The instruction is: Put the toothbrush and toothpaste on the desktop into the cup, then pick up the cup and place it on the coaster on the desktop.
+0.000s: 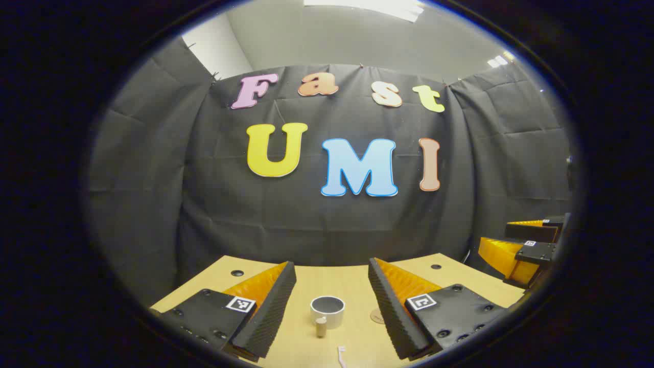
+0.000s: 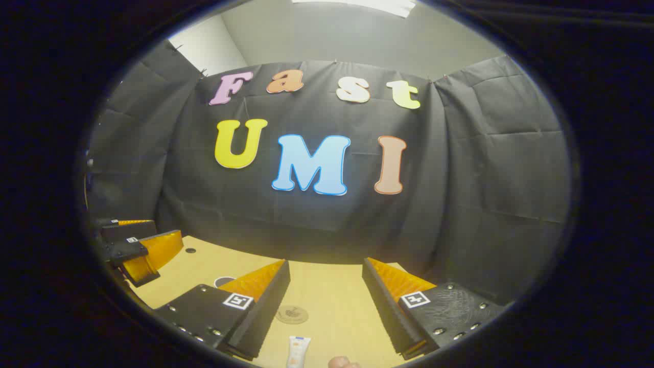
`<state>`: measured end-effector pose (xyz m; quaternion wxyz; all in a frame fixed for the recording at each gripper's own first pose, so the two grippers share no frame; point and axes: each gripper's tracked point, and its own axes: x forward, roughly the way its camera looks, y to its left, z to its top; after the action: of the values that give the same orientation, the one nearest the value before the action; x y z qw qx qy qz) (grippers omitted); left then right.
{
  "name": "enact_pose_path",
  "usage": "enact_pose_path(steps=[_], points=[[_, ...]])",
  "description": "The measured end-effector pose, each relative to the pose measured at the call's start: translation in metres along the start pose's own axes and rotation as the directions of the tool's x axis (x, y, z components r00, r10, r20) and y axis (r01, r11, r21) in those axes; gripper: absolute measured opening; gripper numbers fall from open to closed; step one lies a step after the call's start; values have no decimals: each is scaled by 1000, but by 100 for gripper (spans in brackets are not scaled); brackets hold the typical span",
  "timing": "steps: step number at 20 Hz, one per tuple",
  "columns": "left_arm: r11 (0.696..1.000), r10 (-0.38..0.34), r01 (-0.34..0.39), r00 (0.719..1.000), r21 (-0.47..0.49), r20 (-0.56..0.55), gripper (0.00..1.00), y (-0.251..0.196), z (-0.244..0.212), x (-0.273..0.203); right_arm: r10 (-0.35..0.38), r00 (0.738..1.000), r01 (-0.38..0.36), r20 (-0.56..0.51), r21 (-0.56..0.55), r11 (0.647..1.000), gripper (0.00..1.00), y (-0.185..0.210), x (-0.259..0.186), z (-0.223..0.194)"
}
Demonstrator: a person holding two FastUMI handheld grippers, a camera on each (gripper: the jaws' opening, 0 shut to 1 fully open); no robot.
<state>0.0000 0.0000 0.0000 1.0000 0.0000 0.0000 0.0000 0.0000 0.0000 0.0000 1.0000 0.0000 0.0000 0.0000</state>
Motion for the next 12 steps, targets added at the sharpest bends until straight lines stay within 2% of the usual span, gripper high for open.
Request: enact_pose_path(steps=[1, 7, 12], points=[[1000, 3, -3, 1000, 2, 4, 92, 1, 2, -1, 7, 1000, -7, -5, -1, 1000, 90, 1, 1, -1], [1000, 13, -13, 1000, 1, 8, 92, -9, 5, -6, 50, 998, -50, -35, -1, 999, 89, 5, 4, -8], [1000, 16, -16, 1000, -6, 3, 92, -15, 2, -5, 53, 998, -52, -39, 6, 999, 89, -2, 6, -10]])
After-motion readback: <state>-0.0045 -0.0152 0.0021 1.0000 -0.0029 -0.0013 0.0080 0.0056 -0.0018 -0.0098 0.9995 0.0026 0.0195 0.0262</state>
